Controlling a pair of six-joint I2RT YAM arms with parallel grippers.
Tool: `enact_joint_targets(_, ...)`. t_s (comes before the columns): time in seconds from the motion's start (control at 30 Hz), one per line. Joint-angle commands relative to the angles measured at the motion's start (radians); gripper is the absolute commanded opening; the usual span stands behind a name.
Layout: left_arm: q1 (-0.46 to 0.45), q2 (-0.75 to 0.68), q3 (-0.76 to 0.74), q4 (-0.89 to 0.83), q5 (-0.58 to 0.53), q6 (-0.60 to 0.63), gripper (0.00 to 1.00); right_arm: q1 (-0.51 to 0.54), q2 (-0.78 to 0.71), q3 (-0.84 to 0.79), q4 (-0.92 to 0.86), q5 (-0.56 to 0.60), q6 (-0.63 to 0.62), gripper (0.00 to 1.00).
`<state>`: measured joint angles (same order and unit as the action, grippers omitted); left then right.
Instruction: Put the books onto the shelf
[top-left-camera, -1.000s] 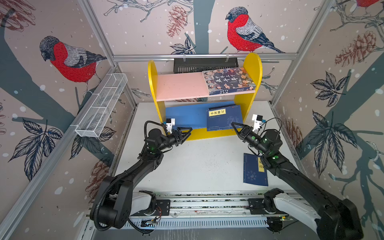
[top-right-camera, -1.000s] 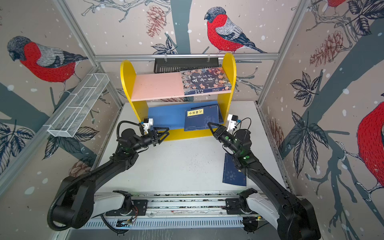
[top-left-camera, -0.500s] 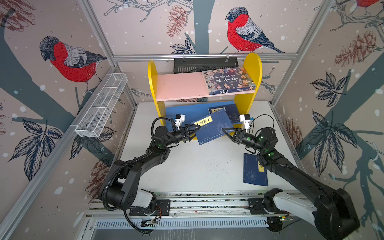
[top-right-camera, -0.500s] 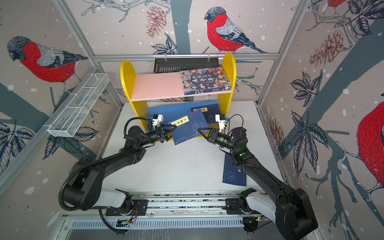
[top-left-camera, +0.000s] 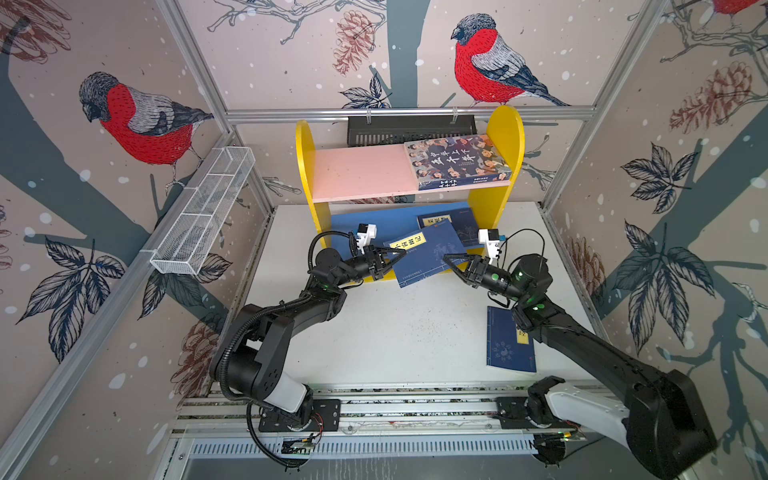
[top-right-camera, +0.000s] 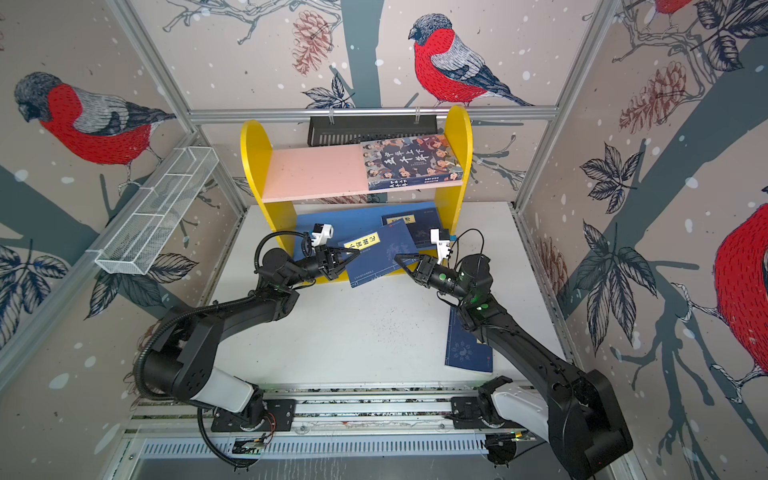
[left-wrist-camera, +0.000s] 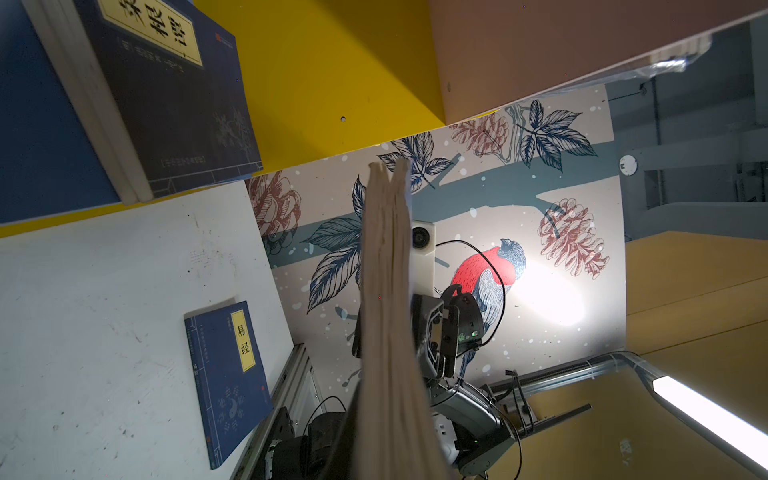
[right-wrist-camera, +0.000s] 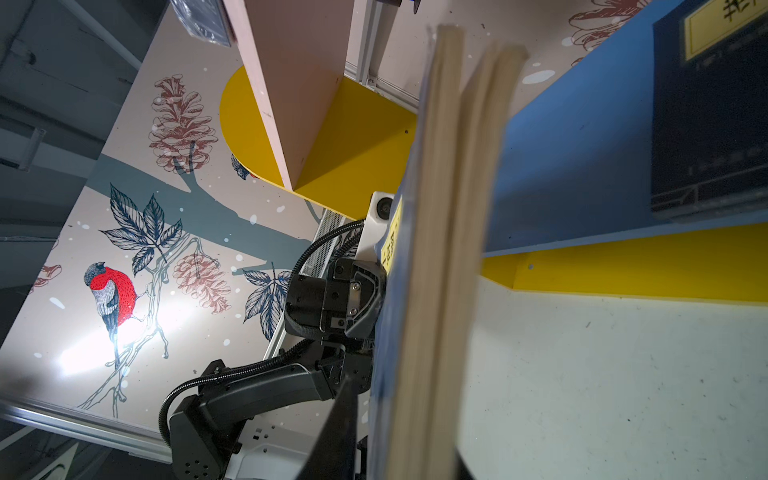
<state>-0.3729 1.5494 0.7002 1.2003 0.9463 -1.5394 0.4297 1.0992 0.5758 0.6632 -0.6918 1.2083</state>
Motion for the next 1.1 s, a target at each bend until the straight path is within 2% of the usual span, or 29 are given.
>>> enact_joint_targets(0.0,-0.002,0.033,0.025,0.17,-0.009,-0.063,0.0,0.015,-0.019,-0.033,0.059,0.096,0.031,0.28)
enact_joint_targets(0.23,-0.016,0.11,0.071,0.265,-0.014,-0.123,0.0,0.089,-0.038,-0.085,0.097,0.224,0.037,0.29)
enact_joint_targets(0.43,-0.04,0.133,0.083,0.279,-0.008,-0.117,0.0,0.117,0.009,-0.091,0.174,0.258,0.057,0.27)
enact_joint_targets(0.47,-0.04,0.136,0.084,0.281,-0.007,-0.116,0.0,0.12,0.012,-0.09,0.175,0.266,0.057,0.25)
enact_joint_targets(0.53,-0.04,0.137,0.081,0.281,-0.006,-0.109,0.0,0.128,0.015,-0.092,0.18,0.288,0.054,0.16)
enact_joint_targets(0.73,-0.04,0.116,0.062,0.26,-0.006,-0.062,0.0,0.141,-0.007,-0.123,0.214,0.341,0.063,0.02)
enact_joint_targets(0.77,-0.039,0.11,0.056,0.254,-0.007,-0.051,0.02,0.14,-0.013,-0.125,0.216,0.345,0.063,0.02)
enact_joint_targets(0.83,-0.034,0.084,0.036,0.22,-0.01,-0.008,0.2,0.132,-0.027,-0.121,0.208,0.344,0.059,0.01)
enact_joint_targets(0.93,-0.018,0.051,0.006,0.163,-0.014,0.044,0.27,0.114,-0.047,-0.108,0.182,0.335,0.049,0.01)
enact_joint_targets(1.07,0.003,0.029,-0.019,0.116,-0.015,0.083,0.29,0.09,-0.06,-0.097,0.16,0.324,0.041,0.01)
